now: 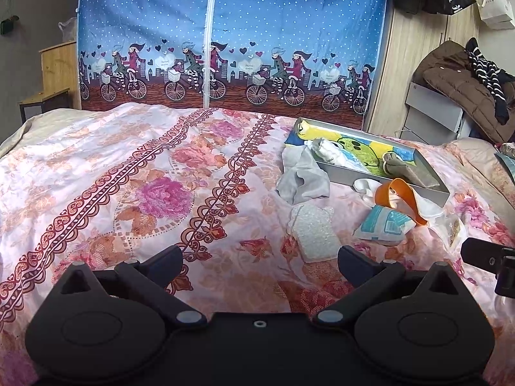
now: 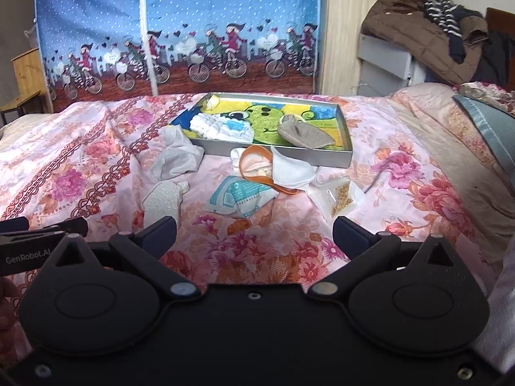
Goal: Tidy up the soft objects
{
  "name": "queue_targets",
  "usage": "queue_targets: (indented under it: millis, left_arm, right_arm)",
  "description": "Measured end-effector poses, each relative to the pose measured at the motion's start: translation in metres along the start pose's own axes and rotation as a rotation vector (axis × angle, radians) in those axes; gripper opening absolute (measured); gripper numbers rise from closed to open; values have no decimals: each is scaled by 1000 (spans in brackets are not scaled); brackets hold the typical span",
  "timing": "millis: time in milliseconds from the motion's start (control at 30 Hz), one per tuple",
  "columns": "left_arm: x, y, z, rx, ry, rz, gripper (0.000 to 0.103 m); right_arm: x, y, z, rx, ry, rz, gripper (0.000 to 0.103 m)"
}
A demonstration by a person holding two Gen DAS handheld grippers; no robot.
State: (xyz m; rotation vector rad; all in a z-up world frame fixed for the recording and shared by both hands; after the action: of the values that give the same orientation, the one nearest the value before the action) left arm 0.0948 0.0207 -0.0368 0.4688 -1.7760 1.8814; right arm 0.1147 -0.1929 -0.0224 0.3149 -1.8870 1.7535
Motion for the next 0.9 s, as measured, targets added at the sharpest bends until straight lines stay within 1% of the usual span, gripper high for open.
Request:
queue_targets:
  millis: [67,133,233,300,367,433,500,633,700,833,900]
  left_arm:
    - [-2,0,0,6,0,-8,102]
    - [-5,0,-1,10,-4,-19,102]
    - [-14,0,-3,14,-7,-39,102]
    - [-24,-1,-3,6,-5,-55,102]
    - [-36,-3,0,-15,-5,-75,102]
    - [-46,-8,1,-10,8,-96,102]
    - [-57,-16,0,21,39,-113,102]
    - [-85,-36,3,56,111,-146,102]
    - [-101,-41,7,87,174,-160,101]
    - [-133,-33,18,126,287,-217,96]
    - [-145,-26,22,131,320,-248,93]
  right_arm:
    - [-6,-7,2,24,-28,-19,103]
    - [-11,-16,6,55,-26,-13,103]
    - [-23,-25,12,102,-55,-7,103]
    - [-32,-29,18,130,-53,-2,103]
    - [-42,-32,23,136,-43,7,103]
    - [-54,-33,28,106,-51,-3,103]
    - [-68,-30,31,54,-77,-32,103]
    - [-90,-14,31,-30,-149,-130,103]
    - [-98,-7,29,-52,-182,-163,103]
    - [-106,-3,26,-67,-210,-170,102]
    - [-113,-6,26,-79,-217,-169,102]
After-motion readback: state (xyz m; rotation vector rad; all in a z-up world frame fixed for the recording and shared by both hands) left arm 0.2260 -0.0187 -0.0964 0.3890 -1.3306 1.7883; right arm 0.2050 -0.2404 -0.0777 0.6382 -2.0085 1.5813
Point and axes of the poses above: each gripper's, at about its wrist camera, not at the fingertips, and x roughly against the way its jaws point, z to its right, y to its underside, the point moved 6 cm from there along -x, roughly the way its jaws point, and after that the axes turned 1 degree about -x, right-handed, at the moved point
